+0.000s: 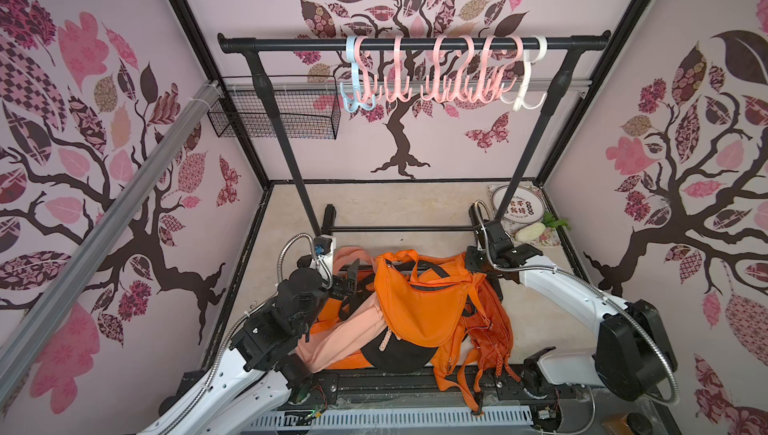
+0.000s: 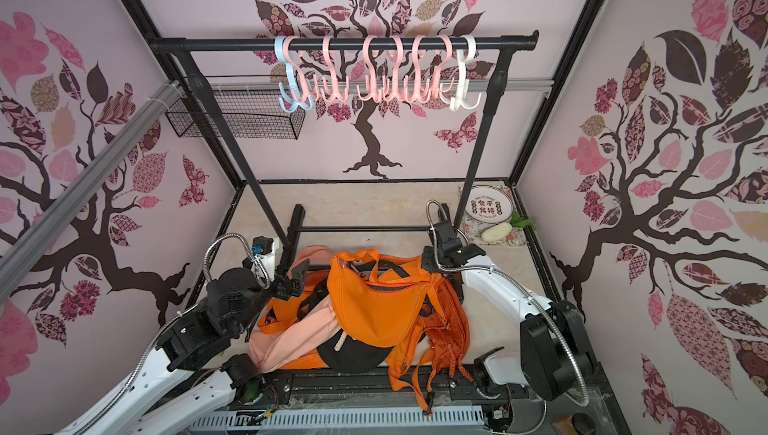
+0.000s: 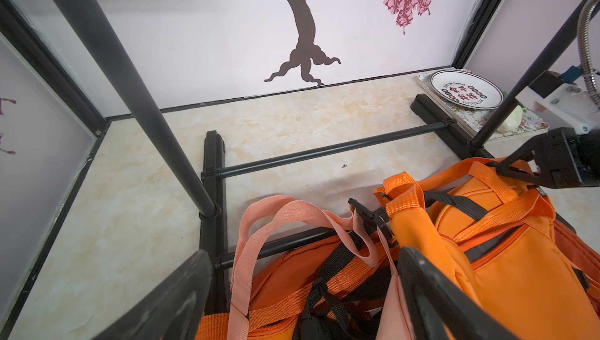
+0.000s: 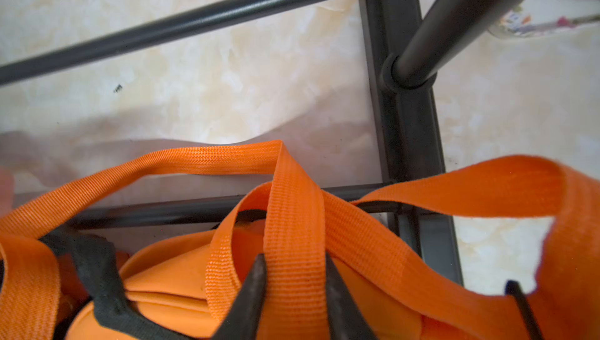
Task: Hang the bag on a hook
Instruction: Pick up the bag from the bag.
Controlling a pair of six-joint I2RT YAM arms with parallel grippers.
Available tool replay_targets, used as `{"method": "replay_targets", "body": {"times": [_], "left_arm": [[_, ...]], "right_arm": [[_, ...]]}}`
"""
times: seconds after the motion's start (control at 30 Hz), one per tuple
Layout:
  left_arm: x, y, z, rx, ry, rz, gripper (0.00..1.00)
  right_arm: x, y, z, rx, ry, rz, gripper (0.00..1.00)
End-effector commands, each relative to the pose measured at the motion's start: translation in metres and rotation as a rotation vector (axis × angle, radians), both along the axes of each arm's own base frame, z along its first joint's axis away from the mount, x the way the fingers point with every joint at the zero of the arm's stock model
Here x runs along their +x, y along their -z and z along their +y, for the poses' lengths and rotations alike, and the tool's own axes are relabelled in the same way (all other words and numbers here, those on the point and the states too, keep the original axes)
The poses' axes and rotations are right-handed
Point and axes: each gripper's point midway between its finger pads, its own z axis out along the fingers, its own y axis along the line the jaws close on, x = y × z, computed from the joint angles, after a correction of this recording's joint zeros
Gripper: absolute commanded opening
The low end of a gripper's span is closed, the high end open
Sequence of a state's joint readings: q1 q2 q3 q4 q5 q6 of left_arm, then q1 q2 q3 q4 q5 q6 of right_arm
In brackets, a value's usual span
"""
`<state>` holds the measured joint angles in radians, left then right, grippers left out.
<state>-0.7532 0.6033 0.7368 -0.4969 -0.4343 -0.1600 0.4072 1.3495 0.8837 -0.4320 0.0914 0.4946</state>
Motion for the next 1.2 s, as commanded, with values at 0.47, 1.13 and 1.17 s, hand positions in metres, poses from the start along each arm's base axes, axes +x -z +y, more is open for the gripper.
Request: {"method": "replay_targets", "body": {"times": [0.47,1.13,1.17], "left_arm": [[-0.035,-0.073,-0.063,-0.115,0.439,-0.167,0.93],[-0.017,-0.070,-0.165,-0.275,0.779,-0.095,0.96],[-0.016,-0.070,-0.170,-0.296,0.786,-0.095,0.96]], "right_arm": [[-0.053,-0.241,0.069,0.497,-0.442,-0.522,0.00],[-0.175,-0.336,0.105,0.933,-1.019,-0.598,0.00],[-0.178,-0.339,0.104,0.939,-1.031,-0.602,0.00]]}}
